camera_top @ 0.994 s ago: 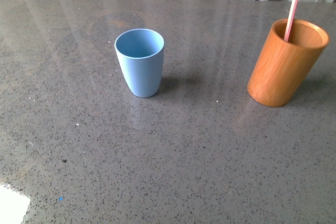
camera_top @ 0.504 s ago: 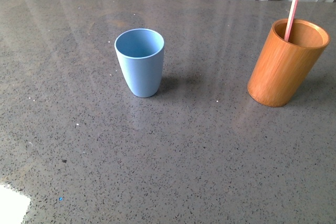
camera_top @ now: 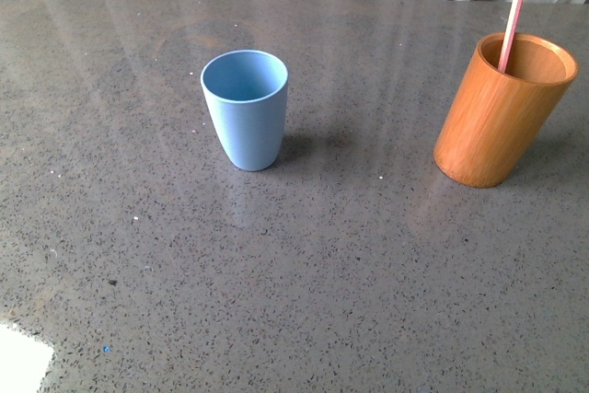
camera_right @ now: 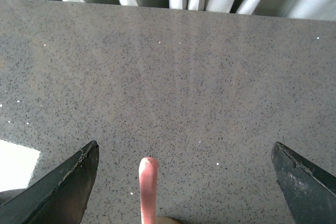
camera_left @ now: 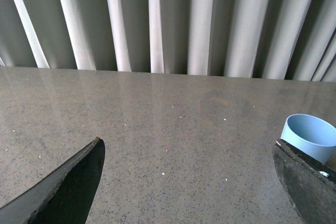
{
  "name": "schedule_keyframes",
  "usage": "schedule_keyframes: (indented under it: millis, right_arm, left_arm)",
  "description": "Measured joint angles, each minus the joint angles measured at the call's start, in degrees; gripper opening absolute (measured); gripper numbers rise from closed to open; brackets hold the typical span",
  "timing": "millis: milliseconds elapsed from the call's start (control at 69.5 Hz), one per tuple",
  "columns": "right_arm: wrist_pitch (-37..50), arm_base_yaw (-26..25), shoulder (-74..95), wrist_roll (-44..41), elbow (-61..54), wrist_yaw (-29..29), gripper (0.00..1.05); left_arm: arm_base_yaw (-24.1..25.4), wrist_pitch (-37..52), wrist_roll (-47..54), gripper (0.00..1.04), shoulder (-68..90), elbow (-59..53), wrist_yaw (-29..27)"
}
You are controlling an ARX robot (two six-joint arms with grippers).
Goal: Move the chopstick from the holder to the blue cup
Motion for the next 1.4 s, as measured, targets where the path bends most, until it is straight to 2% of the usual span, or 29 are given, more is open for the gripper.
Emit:
schedule_keyframes:
  millis: [101,245,562,922,1109,1152,1397]
  right_arm:
    - [0.0,0.2,0.4,0.0,0.3,0.2,0.94]
    - [0.0,0.5,0.8,0.0,0.6,0.3,0.85]
    - [-0.5,0.9,1.4,0.0,0.9,1.0,0.54]
    - [-1.4,1.7,2.5,0.0,2.1,1.7,0.33]
    - [-1.5,2.1,3.0,0.2,2.2,1.9,0.12]
    - [-1.5,2.1,3.1,0.6,2.4,1.9,0.02]
    - [-1.5,2.1,3.2,0.6,2.8,2.0,0.02]
  left_arm:
    - [0.0,0.0,0.0,0.96,0.0,0.0,0.0]
    - [0.0,0.0,0.0,0.96,0.0,0.0,0.0]
    - [0.0,0.0,0.0,0.96,0.0,0.0,0.0]
    - [0.0,0.0,0.0,0.96,0.0,0.0,0.0]
    - [0.0,0.0,0.0,0.96,0.0,0.0,0.0]
    - [0.0,0.0,0.0,0.96,0.0,0.0,0.0]
    - [0.0,0.0,0.0,0.96,0.0,0.0,0.0]
